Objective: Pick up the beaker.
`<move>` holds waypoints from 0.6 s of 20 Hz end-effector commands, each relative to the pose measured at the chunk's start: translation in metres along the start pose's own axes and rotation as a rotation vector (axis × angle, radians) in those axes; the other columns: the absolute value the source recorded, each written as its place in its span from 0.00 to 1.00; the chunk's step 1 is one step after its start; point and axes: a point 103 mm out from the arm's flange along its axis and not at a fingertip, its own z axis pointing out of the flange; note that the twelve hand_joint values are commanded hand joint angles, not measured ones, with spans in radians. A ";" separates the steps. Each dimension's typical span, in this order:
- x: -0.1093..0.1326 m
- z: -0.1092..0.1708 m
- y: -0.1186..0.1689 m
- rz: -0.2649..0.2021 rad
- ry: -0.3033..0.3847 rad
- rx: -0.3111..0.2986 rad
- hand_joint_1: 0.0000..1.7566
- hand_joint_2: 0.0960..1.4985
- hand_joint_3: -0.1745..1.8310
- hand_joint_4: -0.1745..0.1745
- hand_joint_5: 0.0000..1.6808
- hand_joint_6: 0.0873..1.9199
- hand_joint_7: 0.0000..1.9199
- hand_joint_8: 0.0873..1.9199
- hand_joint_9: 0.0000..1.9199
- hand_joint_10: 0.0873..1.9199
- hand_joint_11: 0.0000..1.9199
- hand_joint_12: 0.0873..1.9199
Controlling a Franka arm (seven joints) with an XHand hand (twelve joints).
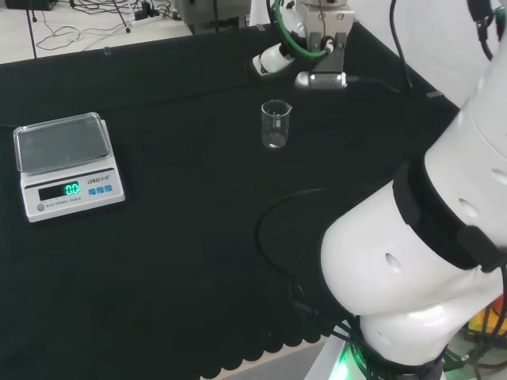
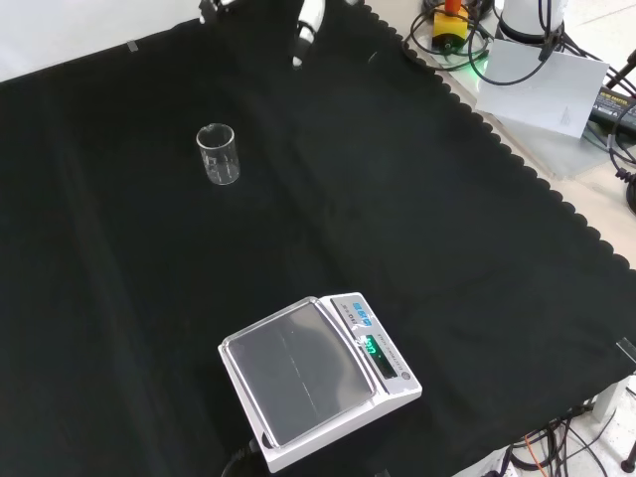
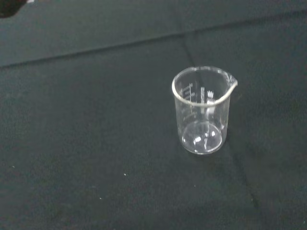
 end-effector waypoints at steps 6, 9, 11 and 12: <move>-0.010 0.065 0.065 0.029 0.024 0.060 0.33 0.46 0.21 0.48 0.07 0.00 0.00 0.32 0.04 0.42 0.00 0.54; -0.010 0.076 0.077 0.032 0.033 0.047 0.32 0.46 0.20 0.49 0.06 0.00 0.00 0.31 0.03 0.42 0.00 0.54; -0.008 0.086 0.086 0.030 0.037 0.040 0.32 0.46 0.20 0.50 0.05 0.00 0.00 0.30 0.03 0.42 0.00 0.54; -0.007 0.091 0.090 0.030 0.037 0.042 0.32 0.46 0.20 0.50 0.05 0.00 0.00 0.28 0.03 0.42 0.00 0.53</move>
